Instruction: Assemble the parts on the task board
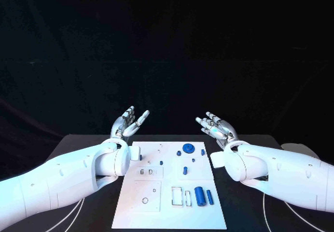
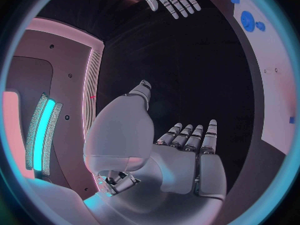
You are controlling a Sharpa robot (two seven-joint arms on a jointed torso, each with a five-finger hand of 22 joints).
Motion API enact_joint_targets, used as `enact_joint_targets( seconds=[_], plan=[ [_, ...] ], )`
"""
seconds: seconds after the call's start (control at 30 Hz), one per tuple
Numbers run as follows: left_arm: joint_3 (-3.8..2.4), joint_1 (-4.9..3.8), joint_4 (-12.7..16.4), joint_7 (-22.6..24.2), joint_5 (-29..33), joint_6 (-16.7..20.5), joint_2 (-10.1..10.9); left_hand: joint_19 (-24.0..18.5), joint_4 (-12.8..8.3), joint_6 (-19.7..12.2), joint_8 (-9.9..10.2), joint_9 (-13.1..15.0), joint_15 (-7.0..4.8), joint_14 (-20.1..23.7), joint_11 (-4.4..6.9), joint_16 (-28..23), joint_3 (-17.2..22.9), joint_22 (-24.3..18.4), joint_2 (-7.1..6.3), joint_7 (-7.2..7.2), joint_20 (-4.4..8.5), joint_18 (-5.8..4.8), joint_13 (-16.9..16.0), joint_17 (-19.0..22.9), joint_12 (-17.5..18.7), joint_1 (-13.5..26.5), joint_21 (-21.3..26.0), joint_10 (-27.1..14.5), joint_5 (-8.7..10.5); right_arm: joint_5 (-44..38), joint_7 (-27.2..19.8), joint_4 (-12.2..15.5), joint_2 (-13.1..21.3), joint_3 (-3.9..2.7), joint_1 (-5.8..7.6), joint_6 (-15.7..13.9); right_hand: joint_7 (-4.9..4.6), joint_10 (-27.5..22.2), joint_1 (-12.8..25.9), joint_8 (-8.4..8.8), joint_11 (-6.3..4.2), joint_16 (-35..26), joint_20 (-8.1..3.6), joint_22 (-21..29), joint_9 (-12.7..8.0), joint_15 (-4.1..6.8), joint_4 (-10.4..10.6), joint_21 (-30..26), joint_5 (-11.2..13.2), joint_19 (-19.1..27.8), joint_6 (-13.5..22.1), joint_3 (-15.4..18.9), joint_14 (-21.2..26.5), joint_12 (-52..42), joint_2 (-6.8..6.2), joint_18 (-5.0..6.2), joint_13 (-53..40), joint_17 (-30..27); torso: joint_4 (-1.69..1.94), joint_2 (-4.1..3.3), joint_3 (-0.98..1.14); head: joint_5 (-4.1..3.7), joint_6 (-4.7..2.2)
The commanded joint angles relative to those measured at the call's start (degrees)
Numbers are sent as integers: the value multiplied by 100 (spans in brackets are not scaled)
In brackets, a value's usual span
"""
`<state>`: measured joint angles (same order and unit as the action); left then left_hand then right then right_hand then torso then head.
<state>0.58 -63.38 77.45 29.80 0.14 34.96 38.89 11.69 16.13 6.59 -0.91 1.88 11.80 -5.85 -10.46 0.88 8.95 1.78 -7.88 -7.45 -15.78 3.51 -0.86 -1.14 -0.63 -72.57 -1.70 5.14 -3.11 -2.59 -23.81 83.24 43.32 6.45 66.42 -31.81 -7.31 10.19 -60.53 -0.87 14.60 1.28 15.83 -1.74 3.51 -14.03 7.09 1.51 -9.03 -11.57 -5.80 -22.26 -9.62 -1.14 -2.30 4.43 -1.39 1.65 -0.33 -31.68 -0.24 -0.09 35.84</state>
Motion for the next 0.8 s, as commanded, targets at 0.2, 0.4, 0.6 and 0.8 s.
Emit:
enact_joint_targets(
  seconds=[0.2, 0.4, 0.6, 0.8],
  plan=[
    [-2, -13, -18, 170, -54, -441, -21, 7, 90, 93, -40, 20, 113, -78, -100, 36, 29, 12, -22, -625, -88, 67, -13, -23, -35, -303, -19, 40, -28, -462, 460, -159, -43, 124, 135, 1207, -976, 455, -495, -171, 73, 113, 101, -63, 181, -83, -171, 134, -90, -217, -453, -161, -424, -83, 50, 22, -48, 80, 0, -1, -1, 1, 0],
    [-2, -43, 192, 188, -66, -571, 271, 434, 66, 785, -245, 181, 195, -941, -287, 300, 199, 82, 197, -776, -116, 49, -110, -200, -178, -509, -166, 879, -5, -1474, 174, -221, 24, 126, 326, 727, -963, 1858, -907, -523, 74, 514, 91, -178, 528, -30, -498, 373, -76, -809, -1424, -284, -1860, -317, 23, 163, -155, 330, 6, -194, -37, -98, -12],
    [0, -91, 277, 205, -281, -692, 370, 2250, 6, 2773, -942, 631, 135, -2961, -417, 955, 320, 318, 346, -831, -90, 146, -257, -565, -608, -713, -730, 3152, 3, -1854, 139, -234, 108, 125, 432, 641, -938, 2994, -1049, -752, -23, 740, 88, -203, 713, 91, -625, 479, -118, -1073, -2122, -357, -2853, -391, -6, 271, -198, 462, 69, -291, -39, -141, -2],
    [0, -162, 524, 149, -340, -747, 558, 3140, -50, 3656, -1189, 789, -116, -4124, -214, 1341, 371, 377, 328, -735, -80, 570, -287, -805, -635, -861, -1073, 4357, 2, -2345, 198, -256, 166, 125, 556, 631, -903, 3907, -1132, -893, -103, 883, 83, -319, 808, 205, -740, 784, -104, -1934, -2684, -438, -3650, -394, -73, 406, -232, 543, 101, -421, -52, -198, -10]
  ],
)
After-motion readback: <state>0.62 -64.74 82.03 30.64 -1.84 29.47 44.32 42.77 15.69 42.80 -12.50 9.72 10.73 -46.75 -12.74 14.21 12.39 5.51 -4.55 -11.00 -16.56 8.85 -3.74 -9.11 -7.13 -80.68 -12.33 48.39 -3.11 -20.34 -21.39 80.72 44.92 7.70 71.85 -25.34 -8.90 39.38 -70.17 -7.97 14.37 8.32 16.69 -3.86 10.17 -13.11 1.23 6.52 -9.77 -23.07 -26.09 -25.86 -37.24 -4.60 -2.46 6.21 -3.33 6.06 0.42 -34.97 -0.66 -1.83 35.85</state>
